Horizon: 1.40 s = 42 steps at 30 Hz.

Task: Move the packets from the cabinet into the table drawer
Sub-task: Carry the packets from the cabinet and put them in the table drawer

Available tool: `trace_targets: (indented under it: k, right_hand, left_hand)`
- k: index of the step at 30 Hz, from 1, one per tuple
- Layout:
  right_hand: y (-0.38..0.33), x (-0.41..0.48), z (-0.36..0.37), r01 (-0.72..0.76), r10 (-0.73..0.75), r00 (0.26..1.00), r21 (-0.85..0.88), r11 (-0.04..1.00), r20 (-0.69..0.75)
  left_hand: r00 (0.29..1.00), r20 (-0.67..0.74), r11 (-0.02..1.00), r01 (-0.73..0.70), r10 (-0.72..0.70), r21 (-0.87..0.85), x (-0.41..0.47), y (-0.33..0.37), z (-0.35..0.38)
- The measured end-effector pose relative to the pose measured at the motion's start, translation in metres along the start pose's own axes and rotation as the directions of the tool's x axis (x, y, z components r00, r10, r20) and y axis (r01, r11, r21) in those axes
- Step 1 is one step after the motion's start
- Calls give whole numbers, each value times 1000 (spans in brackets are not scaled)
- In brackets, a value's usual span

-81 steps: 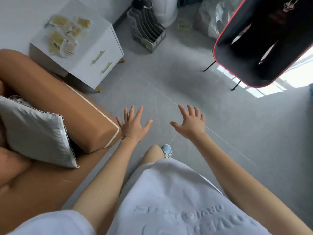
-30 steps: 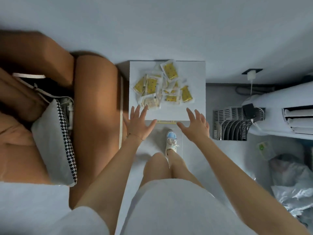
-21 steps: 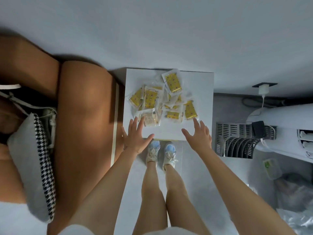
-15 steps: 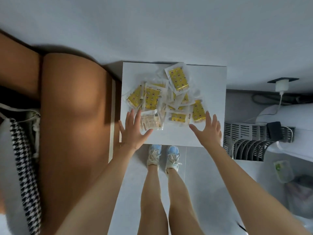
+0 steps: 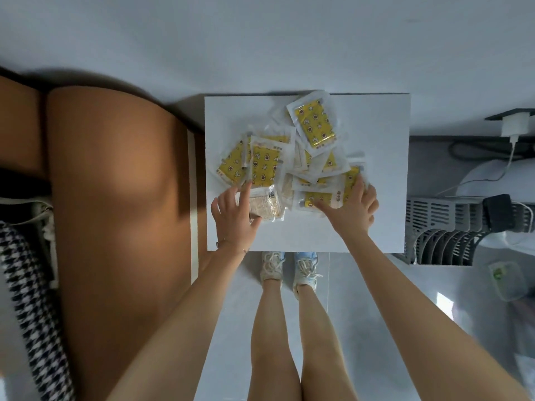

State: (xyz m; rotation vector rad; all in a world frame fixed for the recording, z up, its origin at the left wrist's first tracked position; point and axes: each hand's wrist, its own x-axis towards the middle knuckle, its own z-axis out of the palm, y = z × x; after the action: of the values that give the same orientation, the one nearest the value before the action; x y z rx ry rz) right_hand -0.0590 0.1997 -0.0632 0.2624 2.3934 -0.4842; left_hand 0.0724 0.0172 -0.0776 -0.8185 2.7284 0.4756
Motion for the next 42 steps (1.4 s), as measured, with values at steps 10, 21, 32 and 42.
trace_targets:
  k: [10, 21, 32, 42]
  right_hand:
    - [7, -3, -3, -9, 48, 995, 417, 909, -83]
    - [39, -15, -10, -136, 192, 981, 586, 799, -33]
    - [51, -18, -18, -189, 334, 938, 673, 715, -91]
    - [31, -18, -44, -273, 335, 941, 702, 658, 51]
  left_hand:
    - [979, -51, 871, 151, -197, -467, 22, 12, -16]
    - [918, -60, 803, 308, -391, -510, 34, 34, -19]
    - [937, 0, 784, 291, -348, -549, 47, 47, -32]
    - [930, 144, 665, 345, -339, -663, 32, 51, -47]
